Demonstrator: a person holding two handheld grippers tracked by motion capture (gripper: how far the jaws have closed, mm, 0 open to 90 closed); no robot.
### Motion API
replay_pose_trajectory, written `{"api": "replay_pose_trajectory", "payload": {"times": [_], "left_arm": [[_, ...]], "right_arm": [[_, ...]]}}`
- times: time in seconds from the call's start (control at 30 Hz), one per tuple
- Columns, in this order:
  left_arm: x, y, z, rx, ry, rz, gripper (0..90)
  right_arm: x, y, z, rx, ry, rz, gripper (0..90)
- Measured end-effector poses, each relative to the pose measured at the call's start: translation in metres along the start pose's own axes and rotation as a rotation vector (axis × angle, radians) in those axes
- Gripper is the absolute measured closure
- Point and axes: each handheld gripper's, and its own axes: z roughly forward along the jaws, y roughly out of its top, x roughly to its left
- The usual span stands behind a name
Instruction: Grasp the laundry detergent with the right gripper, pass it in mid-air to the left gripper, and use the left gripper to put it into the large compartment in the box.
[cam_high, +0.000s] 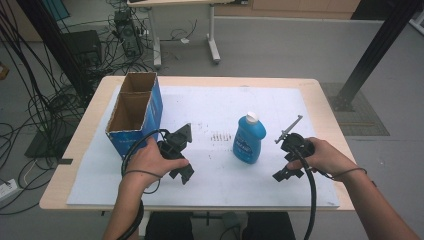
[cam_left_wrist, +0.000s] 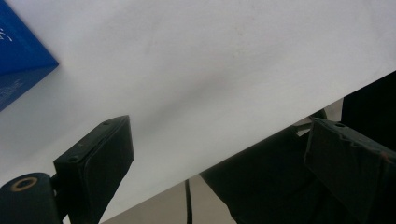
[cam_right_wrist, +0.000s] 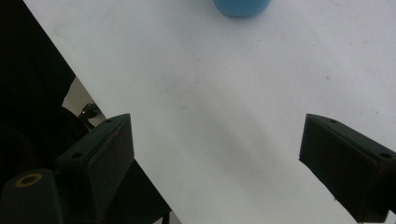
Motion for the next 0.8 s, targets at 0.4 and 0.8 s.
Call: {"api": "replay_pose_trajectory", "payload": {"times": [0.4,0.8], "left_arm": [[0.001,0.004,0.001,-0.003,-0.019,0.003,8.4],[0.003,0.009,0.002,-0.013,-0.039,0.009,8.4]], "right_arm": [[-0.007,-0.003,0.007,-0.063,-0.021,0.023,9.4],[-0.012,-0.005,0.022,-0.119,-0.033,0.021,8.7]]}}
